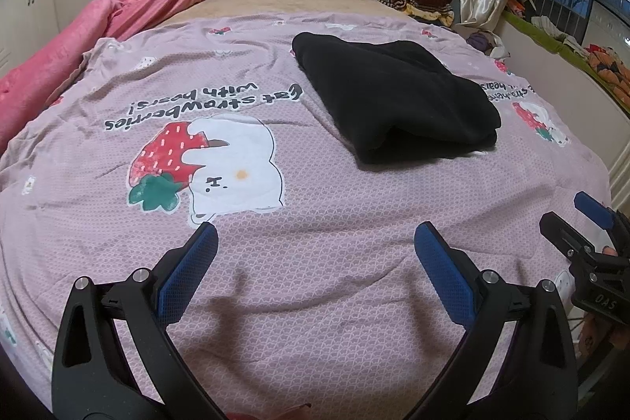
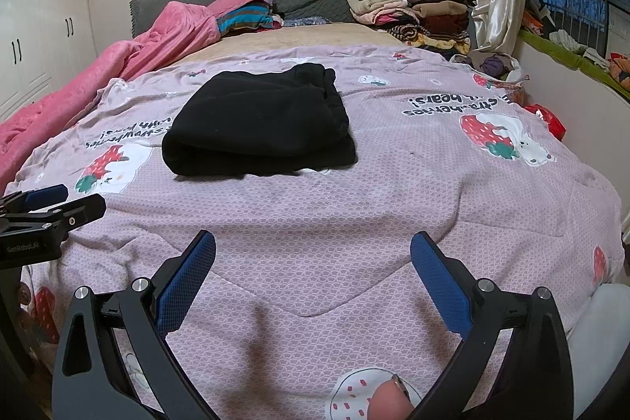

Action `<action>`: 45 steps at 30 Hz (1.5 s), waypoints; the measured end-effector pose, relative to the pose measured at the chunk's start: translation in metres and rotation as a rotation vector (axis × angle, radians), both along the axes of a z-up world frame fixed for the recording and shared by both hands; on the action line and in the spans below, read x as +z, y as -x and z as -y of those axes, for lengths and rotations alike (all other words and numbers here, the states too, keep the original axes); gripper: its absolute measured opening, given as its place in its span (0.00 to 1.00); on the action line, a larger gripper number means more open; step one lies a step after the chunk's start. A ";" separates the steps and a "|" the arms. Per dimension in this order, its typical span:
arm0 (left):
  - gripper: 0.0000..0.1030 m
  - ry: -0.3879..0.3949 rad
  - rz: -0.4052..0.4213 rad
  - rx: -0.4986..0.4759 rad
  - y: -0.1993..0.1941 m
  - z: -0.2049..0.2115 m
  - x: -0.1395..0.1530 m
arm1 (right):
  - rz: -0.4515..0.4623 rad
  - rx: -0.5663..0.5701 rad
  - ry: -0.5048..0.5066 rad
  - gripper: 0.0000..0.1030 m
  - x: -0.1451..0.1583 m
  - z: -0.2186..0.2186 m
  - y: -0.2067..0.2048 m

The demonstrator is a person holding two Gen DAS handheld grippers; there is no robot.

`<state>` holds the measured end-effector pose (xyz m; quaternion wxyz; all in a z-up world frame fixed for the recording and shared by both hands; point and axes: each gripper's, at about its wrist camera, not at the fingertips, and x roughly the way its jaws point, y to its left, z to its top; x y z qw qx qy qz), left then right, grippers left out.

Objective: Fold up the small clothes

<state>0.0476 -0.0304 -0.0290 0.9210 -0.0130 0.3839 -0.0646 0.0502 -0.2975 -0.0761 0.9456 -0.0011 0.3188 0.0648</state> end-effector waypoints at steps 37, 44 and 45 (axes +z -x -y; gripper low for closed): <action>0.91 0.073 -0.199 0.926 -0.053 -0.495 -0.061 | -0.276 -1.234 -0.134 0.96 -0.088 0.415 0.100; 0.91 -0.143 -0.260 0.934 -0.069 -0.471 -0.062 | -0.276 -1.234 -0.135 0.96 -0.091 0.419 0.098; 0.91 -0.128 -0.258 0.933 -0.067 -0.472 -0.062 | -0.275 -1.234 -0.136 0.96 -0.091 0.420 0.099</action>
